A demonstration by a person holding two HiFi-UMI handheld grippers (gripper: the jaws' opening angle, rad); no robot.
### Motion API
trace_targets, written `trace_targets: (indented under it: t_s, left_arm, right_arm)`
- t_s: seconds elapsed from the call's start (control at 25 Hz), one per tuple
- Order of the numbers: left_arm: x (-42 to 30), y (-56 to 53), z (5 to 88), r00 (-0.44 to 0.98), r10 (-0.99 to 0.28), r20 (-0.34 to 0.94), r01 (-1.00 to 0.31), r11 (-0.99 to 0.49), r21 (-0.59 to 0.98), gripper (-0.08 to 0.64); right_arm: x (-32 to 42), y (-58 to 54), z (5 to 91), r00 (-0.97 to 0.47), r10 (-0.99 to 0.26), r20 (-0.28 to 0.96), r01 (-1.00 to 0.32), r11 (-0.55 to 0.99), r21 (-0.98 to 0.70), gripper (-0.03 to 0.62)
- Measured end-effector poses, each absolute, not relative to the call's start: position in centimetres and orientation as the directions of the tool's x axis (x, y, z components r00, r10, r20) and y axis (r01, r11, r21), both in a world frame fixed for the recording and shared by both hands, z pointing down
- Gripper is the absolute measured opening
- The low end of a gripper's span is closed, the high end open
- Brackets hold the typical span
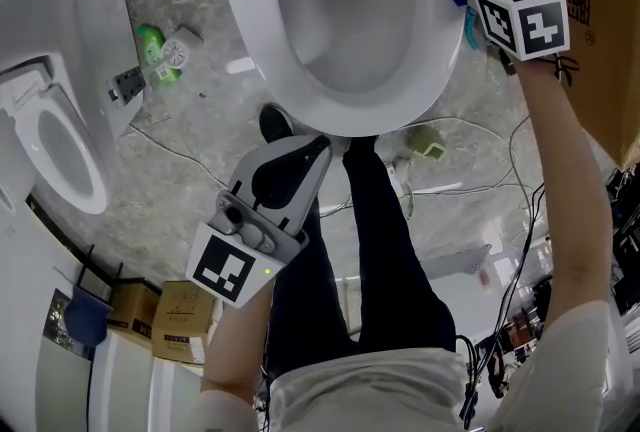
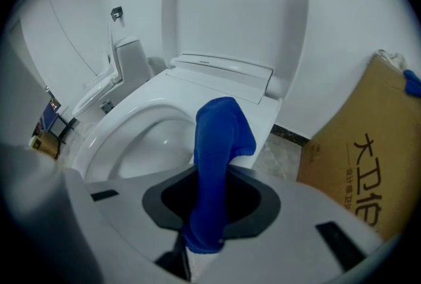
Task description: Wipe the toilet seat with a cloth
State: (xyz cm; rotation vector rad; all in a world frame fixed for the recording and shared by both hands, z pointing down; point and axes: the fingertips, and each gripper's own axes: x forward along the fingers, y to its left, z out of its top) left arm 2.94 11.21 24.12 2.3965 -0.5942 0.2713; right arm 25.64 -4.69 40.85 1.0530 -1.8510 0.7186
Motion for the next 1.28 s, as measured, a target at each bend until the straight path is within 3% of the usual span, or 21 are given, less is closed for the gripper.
trace_targets:
  t_s: [1.28]
  left_arm:
    - [-2.2,10.6,24.7,0.839,-0.435,0.326,-0.543,-0.633,0.552,0.009]
  right_arm:
    - [25.1,-9.8,40.7,-0.147,-0.384,0.912,-0.932,0.364,0.003,0.083]
